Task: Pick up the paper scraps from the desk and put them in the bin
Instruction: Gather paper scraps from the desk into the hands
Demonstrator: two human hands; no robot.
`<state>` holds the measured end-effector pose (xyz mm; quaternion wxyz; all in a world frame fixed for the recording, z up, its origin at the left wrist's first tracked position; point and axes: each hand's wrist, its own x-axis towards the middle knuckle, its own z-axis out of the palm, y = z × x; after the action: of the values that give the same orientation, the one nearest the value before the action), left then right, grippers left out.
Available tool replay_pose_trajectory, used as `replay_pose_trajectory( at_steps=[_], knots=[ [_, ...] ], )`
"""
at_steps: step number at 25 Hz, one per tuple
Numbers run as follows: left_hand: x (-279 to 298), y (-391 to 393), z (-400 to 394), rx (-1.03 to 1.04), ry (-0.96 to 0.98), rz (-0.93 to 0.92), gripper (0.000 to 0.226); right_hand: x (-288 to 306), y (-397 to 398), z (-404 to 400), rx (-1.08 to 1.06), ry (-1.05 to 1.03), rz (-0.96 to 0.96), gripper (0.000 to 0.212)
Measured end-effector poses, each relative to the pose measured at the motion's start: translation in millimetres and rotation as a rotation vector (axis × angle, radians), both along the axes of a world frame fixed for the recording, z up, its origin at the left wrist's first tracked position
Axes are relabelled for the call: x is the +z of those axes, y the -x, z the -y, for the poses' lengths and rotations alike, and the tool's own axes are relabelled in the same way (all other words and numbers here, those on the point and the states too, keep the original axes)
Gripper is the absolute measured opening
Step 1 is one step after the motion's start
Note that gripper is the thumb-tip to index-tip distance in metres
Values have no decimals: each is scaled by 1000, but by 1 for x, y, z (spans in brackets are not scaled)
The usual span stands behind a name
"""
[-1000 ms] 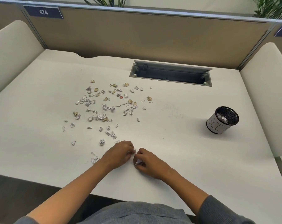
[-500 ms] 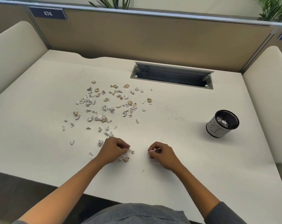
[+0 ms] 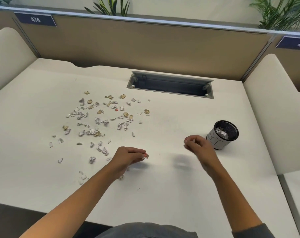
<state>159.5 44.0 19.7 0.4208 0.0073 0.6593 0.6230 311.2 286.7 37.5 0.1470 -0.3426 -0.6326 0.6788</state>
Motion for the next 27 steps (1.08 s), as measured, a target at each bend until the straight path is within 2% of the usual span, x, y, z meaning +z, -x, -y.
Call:
replay_pose_trajectory(
  at_steps=[5, 7, 13, 18, 27],
  knots=[
    [21, -18, -65, -103, -99, 51, 17, 27, -29, -78, -299, -158, 12, 3],
    [32, -26, -94, -154, -131, 60, 18, 29, -35, -101, -371, -197, 51, 8],
    [65, -43, -190, -265, -145, 2, 21, 32, -39, -129, -303, -36, 10, 18],
    [77, -54, -256, -302, -76, -75, 22, 30, -48, -134, -334, -13, -33, 23],
    [82, -62, -285, -370, -17, -131, 27, 24, -60, -143, -372, -4, -83, 19]
  ],
)
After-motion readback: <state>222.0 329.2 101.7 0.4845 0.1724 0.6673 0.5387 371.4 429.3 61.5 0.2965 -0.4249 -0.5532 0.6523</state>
